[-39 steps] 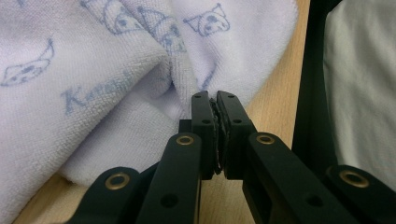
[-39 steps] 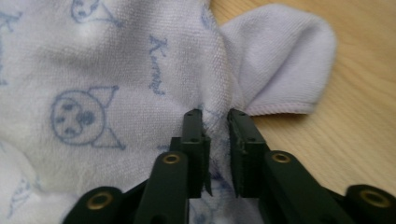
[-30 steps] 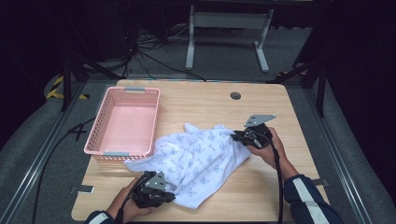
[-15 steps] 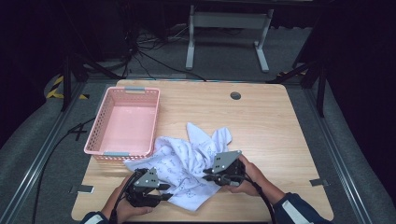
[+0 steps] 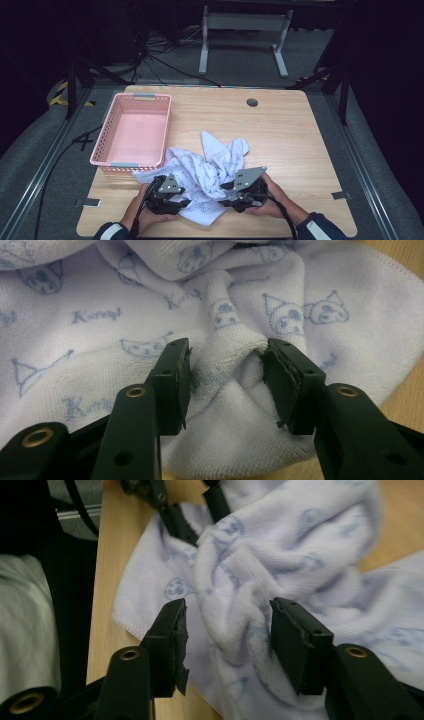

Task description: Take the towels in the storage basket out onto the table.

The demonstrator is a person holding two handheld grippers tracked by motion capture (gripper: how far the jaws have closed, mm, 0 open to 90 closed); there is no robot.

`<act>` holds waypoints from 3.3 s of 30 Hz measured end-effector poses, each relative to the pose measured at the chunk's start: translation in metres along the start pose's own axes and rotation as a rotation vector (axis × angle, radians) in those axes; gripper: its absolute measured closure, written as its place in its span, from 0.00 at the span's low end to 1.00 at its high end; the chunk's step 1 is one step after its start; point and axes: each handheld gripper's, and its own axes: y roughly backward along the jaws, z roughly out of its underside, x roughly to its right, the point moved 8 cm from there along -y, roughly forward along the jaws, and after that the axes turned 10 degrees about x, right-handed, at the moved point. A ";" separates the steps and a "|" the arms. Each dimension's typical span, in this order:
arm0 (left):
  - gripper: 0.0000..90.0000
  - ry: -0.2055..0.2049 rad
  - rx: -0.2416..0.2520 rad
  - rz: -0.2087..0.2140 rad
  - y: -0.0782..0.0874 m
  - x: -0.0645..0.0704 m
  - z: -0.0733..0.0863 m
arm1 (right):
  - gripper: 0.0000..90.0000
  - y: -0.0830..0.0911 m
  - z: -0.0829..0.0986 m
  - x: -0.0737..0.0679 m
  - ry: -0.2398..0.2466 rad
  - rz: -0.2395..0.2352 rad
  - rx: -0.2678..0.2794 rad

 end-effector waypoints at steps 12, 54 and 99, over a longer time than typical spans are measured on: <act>0.67 -0.016 -0.006 -0.013 0.000 -0.003 0.000 | 0.49 0.049 0.019 0.135 -0.203 0.411 0.050; 0.88 0.050 -0.127 0.068 0.041 0.013 0.029 | 0.95 0.187 0.154 0.238 -0.451 0.937 -0.184; 0.96 0.083 -0.113 -0.044 0.041 -0.006 0.031 | 0.93 0.009 0.026 0.274 -0.353 0.682 -0.120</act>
